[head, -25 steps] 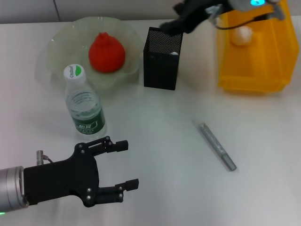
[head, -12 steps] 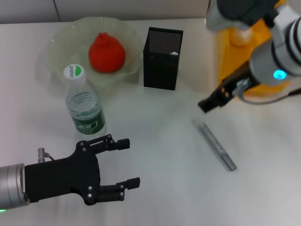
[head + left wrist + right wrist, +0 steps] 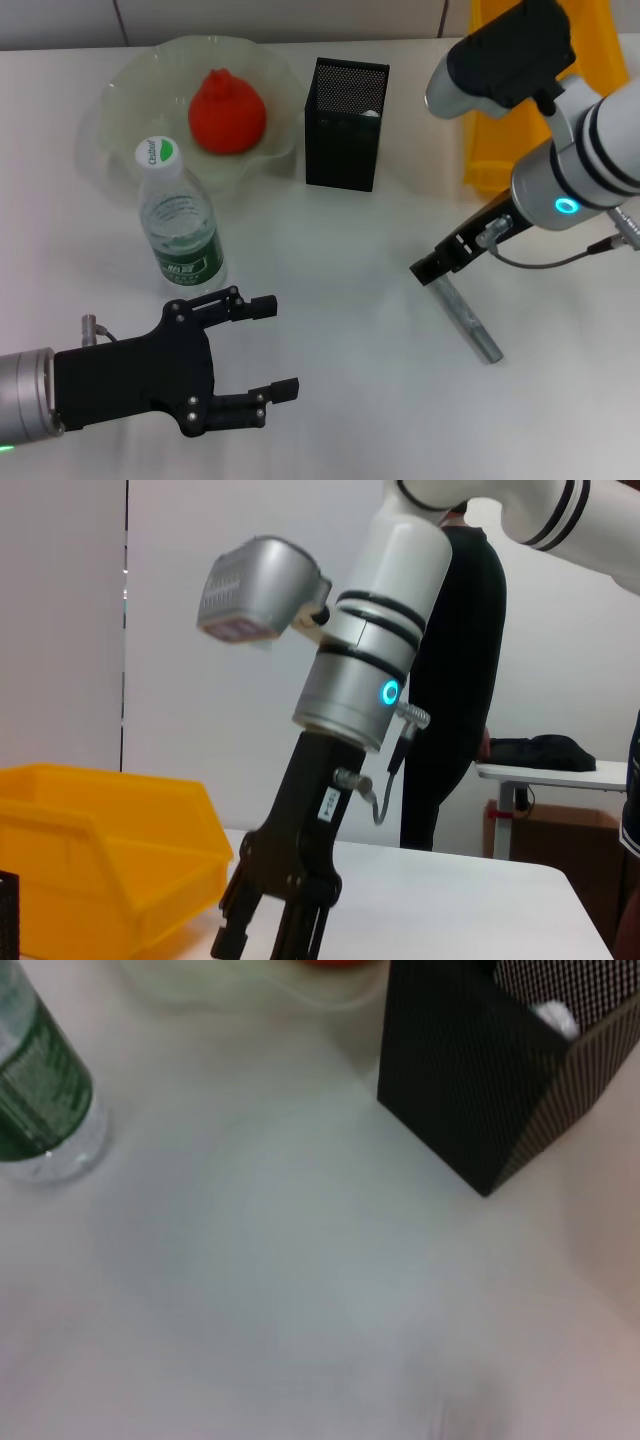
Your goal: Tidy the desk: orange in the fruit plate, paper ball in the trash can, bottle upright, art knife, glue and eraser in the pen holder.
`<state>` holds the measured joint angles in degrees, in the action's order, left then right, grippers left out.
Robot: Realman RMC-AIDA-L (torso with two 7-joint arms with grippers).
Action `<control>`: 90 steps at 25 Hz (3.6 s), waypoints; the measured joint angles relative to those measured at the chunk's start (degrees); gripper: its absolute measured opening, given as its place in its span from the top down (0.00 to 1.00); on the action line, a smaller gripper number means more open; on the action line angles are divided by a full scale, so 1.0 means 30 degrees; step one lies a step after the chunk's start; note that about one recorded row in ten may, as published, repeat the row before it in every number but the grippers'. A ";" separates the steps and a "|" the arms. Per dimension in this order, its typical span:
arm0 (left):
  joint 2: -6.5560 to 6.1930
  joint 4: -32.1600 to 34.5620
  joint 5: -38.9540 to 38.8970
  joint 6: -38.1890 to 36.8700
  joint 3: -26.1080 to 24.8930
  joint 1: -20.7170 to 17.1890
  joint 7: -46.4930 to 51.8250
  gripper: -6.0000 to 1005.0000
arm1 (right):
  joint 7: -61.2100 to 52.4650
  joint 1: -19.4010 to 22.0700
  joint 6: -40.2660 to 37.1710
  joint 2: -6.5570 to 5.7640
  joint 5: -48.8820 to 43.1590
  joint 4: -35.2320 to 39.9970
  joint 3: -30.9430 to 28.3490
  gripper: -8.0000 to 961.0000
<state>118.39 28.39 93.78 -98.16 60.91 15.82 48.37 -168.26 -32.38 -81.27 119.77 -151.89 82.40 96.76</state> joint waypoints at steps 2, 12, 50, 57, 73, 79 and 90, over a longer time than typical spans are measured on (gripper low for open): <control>0.0000 -0.0001 -0.0001 0.0001 0.0000 -0.0014 -0.0005 0.19 | -0.0129 -0.0009 0.0358 0.0007 0.0082 -0.0524 0.0164 0.13; 0.0022 -0.0031 0.0000 0.0027 0.0020 -0.0069 -0.0011 0.19 | -0.0154 -0.0320 0.1251 -0.0038 0.0942 -0.2557 0.0022 0.33; 0.0030 -0.0038 0.0001 0.0029 0.0060 -0.0179 -0.0012 0.19 | 1.1447 0.5515 0.5557 -0.0074 1.3658 0.3417 -0.5357 0.85; 0.0028 -0.0060 0.0000 0.0032 0.0058 -0.0096 -0.0011 0.19 | 2.5244 0.3490 0.8617 -0.0143 2.5617 -0.5297 -0.6569 0.85; 0.0029 0.0050 0.0000 -0.0001 0.0058 -0.0005 -0.0012 0.19 | 3.4490 -0.4127 1.0093 -0.0091 2.8689 -1.8992 -0.9192 0.77; 0.0029 0.0008 -0.0001 -0.0003 0.0058 0.0000 -0.0026 0.19 | 3.4447 -0.3818 0.9994 -0.0048 2.8707 -1.9304 -0.9084 0.72; -0.0019 0.0109 0.0002 -0.0230 -0.0034 -0.0114 -0.0081 0.19 | 3.2273 0.1093 0.3616 -0.0268 2.8016 -1.5216 -0.8764 0.49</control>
<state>118.33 28.71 93.78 -98.85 60.80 15.48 48.13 -71.45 -29.10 -70.42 118.97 -67.84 36.75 70.47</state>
